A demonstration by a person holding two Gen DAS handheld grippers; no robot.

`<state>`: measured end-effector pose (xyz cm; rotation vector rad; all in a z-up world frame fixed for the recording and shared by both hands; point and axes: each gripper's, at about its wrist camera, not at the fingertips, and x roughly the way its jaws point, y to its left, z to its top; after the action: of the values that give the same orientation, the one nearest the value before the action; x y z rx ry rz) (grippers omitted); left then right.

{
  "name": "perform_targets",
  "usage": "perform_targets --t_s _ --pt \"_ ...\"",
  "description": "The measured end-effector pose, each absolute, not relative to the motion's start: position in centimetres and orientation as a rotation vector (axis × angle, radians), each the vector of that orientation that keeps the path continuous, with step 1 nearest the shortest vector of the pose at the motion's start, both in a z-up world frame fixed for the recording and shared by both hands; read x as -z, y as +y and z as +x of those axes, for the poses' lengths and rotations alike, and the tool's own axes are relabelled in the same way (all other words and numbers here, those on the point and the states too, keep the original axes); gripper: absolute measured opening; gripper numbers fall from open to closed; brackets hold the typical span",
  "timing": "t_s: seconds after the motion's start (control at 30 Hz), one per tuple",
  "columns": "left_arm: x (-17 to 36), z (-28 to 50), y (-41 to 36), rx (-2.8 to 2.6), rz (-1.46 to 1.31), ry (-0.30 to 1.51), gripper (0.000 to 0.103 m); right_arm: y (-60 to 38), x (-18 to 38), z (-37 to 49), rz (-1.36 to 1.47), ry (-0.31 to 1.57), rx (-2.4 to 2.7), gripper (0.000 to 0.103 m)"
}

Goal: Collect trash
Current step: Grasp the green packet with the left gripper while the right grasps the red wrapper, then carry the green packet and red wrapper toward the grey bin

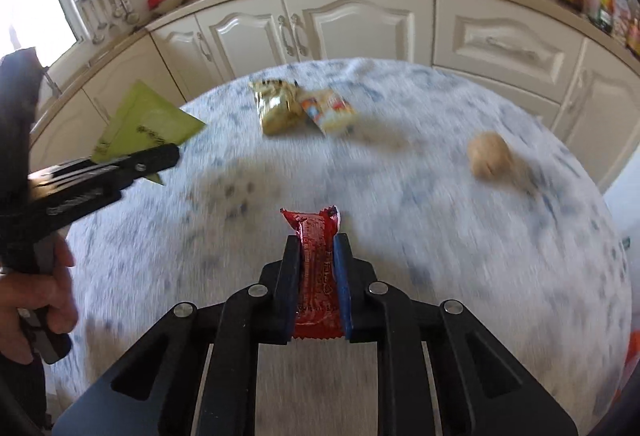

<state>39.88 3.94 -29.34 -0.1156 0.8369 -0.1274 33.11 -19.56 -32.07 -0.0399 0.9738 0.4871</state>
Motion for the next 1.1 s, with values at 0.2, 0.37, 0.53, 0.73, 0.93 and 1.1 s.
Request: perform_targets --t_s 0.2,0.37,0.53,0.73,0.93,1.1 --pt "29.0 36.6 3.1 0.163 -0.102 0.84 0.02 -17.9 32.3 31.1 -0.189 0.937 -0.446 0.03" --pt "28.2 34.9 3.2 0.182 -0.099 0.828 0.02 -19.1 31.9 30.3 -0.109 0.98 -0.493 0.011" --pt "27.3 31.8 2.1 0.198 -0.083 0.809 0.02 -22.1 31.7 27.9 0.031 0.981 -0.491 0.011" --pt "25.5 27.8 -0.9 0.249 -0.047 0.76 0.02 -25.6 28.8 25.3 0.098 0.918 -0.443 0.011" --pt "23.0 24.8 -4.8 0.328 -0.016 0.692 0.02 -30.0 24.9 22.8 0.154 0.826 -0.378 0.011" --pt "21.0 22.7 -8.1 0.405 0.011 0.643 0.02 -34.1 22.2 20.7 0.201 0.756 -0.324 0.011"
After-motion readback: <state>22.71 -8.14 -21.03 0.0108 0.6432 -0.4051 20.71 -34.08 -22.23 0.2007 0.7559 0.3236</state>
